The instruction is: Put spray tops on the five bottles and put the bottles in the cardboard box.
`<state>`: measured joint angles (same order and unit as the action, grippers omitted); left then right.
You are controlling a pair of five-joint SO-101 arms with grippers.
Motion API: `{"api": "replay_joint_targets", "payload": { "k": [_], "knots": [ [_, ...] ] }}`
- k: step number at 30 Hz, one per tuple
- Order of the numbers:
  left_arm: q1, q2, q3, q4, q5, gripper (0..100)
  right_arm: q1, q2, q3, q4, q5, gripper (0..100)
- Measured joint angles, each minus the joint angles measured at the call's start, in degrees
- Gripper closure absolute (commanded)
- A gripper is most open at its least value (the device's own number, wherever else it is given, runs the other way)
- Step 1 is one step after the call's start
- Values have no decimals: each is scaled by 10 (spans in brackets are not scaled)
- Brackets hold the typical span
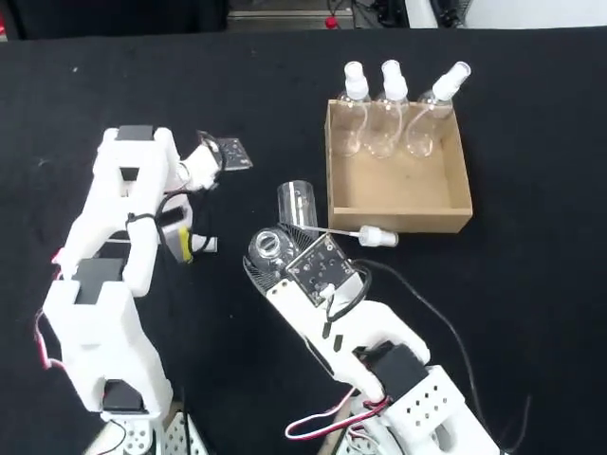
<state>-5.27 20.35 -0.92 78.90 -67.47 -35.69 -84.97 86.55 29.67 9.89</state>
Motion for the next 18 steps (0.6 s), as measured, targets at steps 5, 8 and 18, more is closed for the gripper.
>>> {"api": "replay_joint_targets", "payload": {
  "k": [5,8,18],
  "knots": [
    [18,16,0,-2,0,751,0,0,0,0,0,988],
    [25,17,0,-7,0,751,0,0,0,0,0,988],
    [40,19,0,-7,2,752,0,0,0,0,0,988]
  ]
}}
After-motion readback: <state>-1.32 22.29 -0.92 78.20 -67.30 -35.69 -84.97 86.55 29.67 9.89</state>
